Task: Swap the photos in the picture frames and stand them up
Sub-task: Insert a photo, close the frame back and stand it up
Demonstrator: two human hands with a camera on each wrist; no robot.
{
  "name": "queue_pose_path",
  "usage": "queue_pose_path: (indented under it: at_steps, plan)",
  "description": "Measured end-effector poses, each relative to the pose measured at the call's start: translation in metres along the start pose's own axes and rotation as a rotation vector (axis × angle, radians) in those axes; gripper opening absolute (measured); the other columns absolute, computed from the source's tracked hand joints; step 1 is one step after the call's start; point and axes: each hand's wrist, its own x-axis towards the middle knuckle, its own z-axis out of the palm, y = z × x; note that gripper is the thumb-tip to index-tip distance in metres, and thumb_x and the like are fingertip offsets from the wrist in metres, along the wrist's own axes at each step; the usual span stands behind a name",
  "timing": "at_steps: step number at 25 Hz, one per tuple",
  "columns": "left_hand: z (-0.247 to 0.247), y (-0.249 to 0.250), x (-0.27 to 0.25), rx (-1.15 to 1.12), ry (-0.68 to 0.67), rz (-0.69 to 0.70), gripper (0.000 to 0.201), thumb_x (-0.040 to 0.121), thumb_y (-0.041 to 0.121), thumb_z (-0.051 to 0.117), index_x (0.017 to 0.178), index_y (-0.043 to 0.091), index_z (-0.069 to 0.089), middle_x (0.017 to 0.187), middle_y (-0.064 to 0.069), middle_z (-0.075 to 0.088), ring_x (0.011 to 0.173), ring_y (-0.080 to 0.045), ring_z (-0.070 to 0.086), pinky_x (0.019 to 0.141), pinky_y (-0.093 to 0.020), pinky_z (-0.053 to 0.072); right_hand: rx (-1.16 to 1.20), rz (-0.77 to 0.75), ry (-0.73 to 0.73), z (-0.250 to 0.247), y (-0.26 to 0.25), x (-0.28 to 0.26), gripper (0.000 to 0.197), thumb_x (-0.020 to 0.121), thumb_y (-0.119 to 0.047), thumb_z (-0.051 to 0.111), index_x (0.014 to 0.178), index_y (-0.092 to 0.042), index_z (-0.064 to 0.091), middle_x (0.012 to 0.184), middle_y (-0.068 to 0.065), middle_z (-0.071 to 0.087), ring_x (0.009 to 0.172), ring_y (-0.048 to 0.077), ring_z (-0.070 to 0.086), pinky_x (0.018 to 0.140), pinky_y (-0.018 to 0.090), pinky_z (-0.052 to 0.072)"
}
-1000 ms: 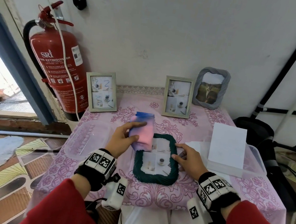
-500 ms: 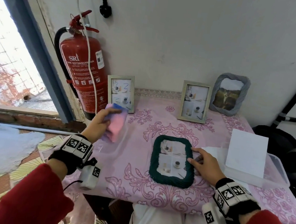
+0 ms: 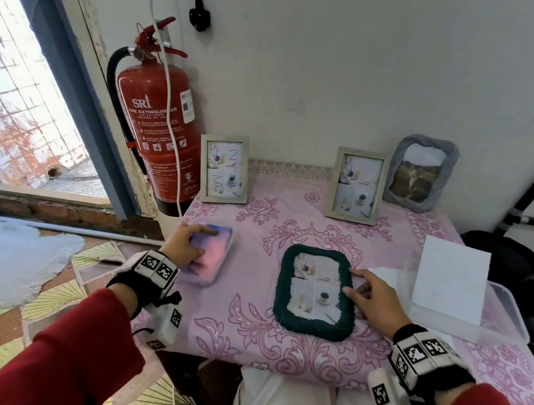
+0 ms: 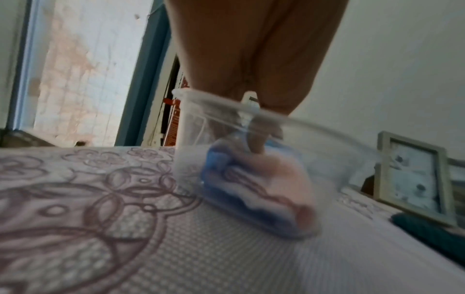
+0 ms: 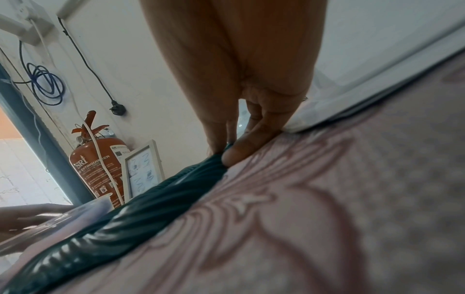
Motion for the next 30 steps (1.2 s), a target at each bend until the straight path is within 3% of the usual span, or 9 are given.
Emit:
queue_pose_path:
  at_steps: [2, 5, 7, 8, 11, 15, 21, 25, 30]
  plan:
    - [0.004, 0.000, -0.004, 0.083, 0.168, -0.024, 0.045, 0.073, -0.013, 0.061, 0.114, 0.006, 0.064, 0.128, -0.018, 0.043, 0.119, -0.026, 0.047, 0.090, -0.014, 0.032, -0.002, -0.002, 0.001, 0.000, -0.001, 0.000, 0.041, 0.086, -0.008, 0.063, 0.126, -0.010, 0.053, 0.068, 0.003, 0.049, 0.058, 0.012, 0.050, 0.041, 0.013, 0.046]
    - [0.007, 0.004, -0.006, 0.135, 0.227, 0.027, 0.035, 0.077, -0.002, 0.067, 0.110, 0.008, 0.067, 0.125, -0.011, 0.051, 0.113, -0.022, 0.050, 0.090, -0.021, 0.036, 0.011, 0.004, 0.002, -0.001, -0.001, 0.000, 0.041, 0.086, -0.007, 0.063, 0.125, -0.009, 0.053, 0.068, 0.003, 0.048, 0.056, 0.012, 0.050, 0.041, 0.014, 0.045]
    - [0.008, 0.007, -0.010, 0.121, 0.065, -0.025, 0.036, 0.086, 0.007, 0.062, 0.122, 0.009, 0.060, 0.128, -0.004, 0.054, 0.104, -0.020, 0.055, 0.080, -0.029, 0.048, 0.019, 0.007, 0.001, -0.001, -0.001, -0.001, 0.040, 0.086, -0.007, 0.063, 0.125, -0.009, 0.053, 0.068, 0.003, 0.048, 0.056, 0.013, 0.049, 0.041, 0.014, 0.045]
    - [0.010, 0.008, -0.011, 0.110, -0.037, -0.054, 0.040, 0.090, 0.010, 0.057, 0.130, 0.009, 0.053, 0.134, -0.004, 0.049, 0.108, -0.023, 0.056, 0.085, -0.034, 0.050, 0.016, 0.006, 0.001, -0.001, -0.001, -0.001, 0.040, 0.086, -0.007, 0.063, 0.125, -0.009, 0.053, 0.068, 0.003, 0.048, 0.056, 0.013, 0.049, 0.041, 0.014, 0.045]
    - [0.019, 0.005, -0.010, 0.363, -0.250, -0.042, 0.049, 0.099, 0.018, 0.040, 0.146, 0.010, 0.027, 0.155, -0.010, 0.020, 0.140, -0.028, 0.029, 0.114, -0.032, 0.022, 0.010, 0.002, 0.001, -0.001, -0.002, -0.002, 0.040, 0.087, -0.006, 0.062, 0.126, -0.009, 0.053, 0.067, 0.004, 0.048, 0.054, 0.013, 0.049, 0.040, 0.014, 0.045]
    - [0.020, 0.008, -0.008, 0.550, -0.358, -0.083, 0.052, 0.102, 0.022, 0.028, 0.150, 0.013, 0.010, 0.158, -0.010, 0.001, 0.146, -0.029, 0.002, 0.116, -0.033, 0.005, -0.003, -0.001, 0.001, -0.001, -0.002, -0.002, 0.040, 0.087, -0.007, 0.062, 0.126, -0.009, 0.052, 0.067, 0.004, 0.048, 0.055, 0.013, 0.050, 0.041, 0.015, 0.045]
    - [0.014, 0.017, -0.011, 0.179, 0.063, -0.086, 0.043, 0.093, 0.021, 0.052, 0.135, 0.014, 0.048, 0.132, -0.010, 0.055, 0.120, -0.027, 0.052, 0.099, -0.033, 0.043, -0.015, -0.008, -0.001, -0.001, -0.002, -0.002, 0.041, 0.087, -0.008, 0.063, 0.126, -0.010, 0.052, 0.067, 0.003, 0.049, 0.055, 0.014, 0.050, 0.046, 0.022, 0.047]
    - [0.007, 0.046, -0.007, 0.106, 0.335, 0.113, 0.031, 0.086, 0.008, 0.060, 0.117, 0.009, 0.062, 0.103, -0.010, 0.057, 0.099, -0.023, 0.054, 0.091, -0.025, 0.037, -0.015, -0.012, -0.004, -0.001, 0.000, -0.001, 0.041, 0.087, -0.008, 0.063, 0.126, -0.010, 0.052, 0.068, 0.004, 0.050, 0.054, 0.014, 0.050, 0.044, 0.019, 0.044]
    - [0.031, 0.092, -0.006, -0.065, 0.259, 0.240, 0.026, 0.085, 0.004, 0.059, 0.110, 0.010, 0.063, 0.102, -0.005, 0.055, 0.087, -0.016, 0.055, 0.082, -0.019, 0.041, 0.000, -0.003, -0.004, 0.000, 0.000, 0.000, 0.043, 0.087, -0.007, 0.062, 0.128, -0.009, 0.051, 0.067, 0.004, 0.049, 0.052, 0.014, 0.050, 0.040, 0.013, 0.045]
